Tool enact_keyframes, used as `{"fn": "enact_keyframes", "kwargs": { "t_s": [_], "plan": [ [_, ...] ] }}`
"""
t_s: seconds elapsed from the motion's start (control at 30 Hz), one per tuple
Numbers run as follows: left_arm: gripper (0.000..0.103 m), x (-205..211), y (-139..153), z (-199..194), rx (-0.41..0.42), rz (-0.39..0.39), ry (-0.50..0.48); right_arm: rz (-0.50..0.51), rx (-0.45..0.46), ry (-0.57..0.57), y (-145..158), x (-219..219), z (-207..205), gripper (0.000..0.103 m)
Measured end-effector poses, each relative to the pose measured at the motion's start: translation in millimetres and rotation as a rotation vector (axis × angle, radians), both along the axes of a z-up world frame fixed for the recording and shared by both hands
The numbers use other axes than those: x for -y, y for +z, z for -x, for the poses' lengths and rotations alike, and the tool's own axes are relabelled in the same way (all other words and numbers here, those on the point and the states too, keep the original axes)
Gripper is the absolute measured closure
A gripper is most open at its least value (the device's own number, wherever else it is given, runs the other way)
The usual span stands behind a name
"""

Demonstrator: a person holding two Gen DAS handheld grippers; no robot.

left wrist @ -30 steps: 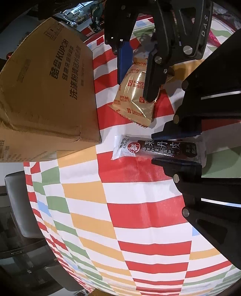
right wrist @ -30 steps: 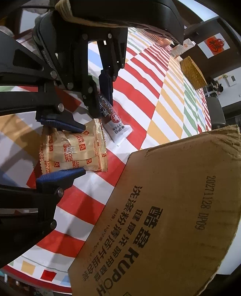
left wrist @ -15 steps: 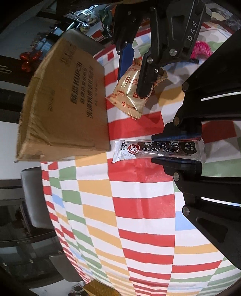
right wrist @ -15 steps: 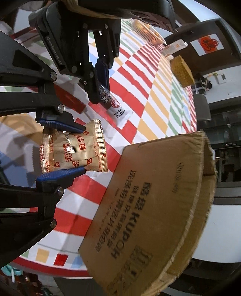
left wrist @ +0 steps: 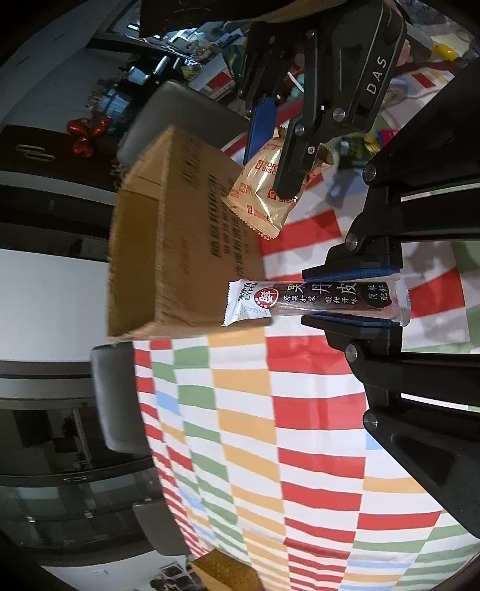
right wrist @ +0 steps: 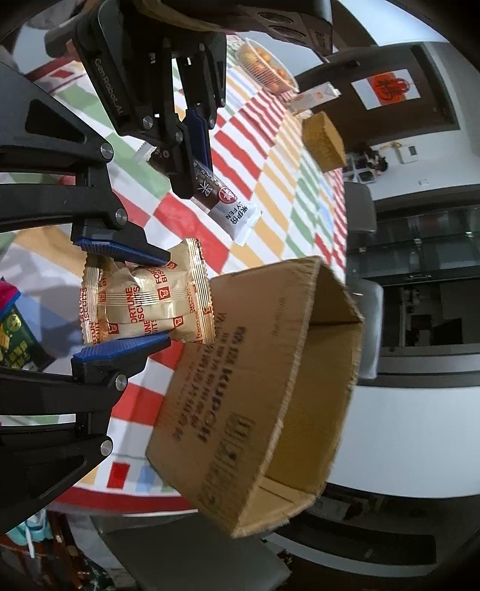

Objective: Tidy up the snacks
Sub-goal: 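Carry both items over the box and open both tools to drop them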

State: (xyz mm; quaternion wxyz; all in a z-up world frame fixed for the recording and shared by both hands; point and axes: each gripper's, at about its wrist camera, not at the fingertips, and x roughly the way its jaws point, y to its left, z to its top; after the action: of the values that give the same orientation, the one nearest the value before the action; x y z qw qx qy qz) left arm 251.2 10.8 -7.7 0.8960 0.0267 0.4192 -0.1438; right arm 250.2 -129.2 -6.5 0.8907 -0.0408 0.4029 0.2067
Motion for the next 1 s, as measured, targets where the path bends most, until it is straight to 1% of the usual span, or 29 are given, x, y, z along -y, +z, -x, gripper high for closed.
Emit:
{"fn": "enact_keyframes", "kwargs": {
  "t_s": [0.27, 0.53, 0.77, 1.0],
  "plan": [
    [0.085, 14.6, 37.6, 6.7, 0.089, 0.02, -0.029, -0.048, 0.098, -0.058, 37.5, 22.3, 9.5, 0.064],
    [0.085, 27.8, 65.6, 6.3, 0.144, 0.043, -0.056, -0.084, 0.188, -0.112, 70.3, 43.3, 16.2, 0.064],
    [0.085, 36.2, 88.4, -6.6, 0.19, 0.054, -0.063, -0.097, 0.248, -0.145, 92.9, 55.8, 12.9, 0.064],
    [0.085, 43.4, 104.3, -23.7, 0.212, 0.052, -0.061, -0.093, 0.28, -0.165, 107.6, 67.6, 1.9, 0.064]
  ]
}}
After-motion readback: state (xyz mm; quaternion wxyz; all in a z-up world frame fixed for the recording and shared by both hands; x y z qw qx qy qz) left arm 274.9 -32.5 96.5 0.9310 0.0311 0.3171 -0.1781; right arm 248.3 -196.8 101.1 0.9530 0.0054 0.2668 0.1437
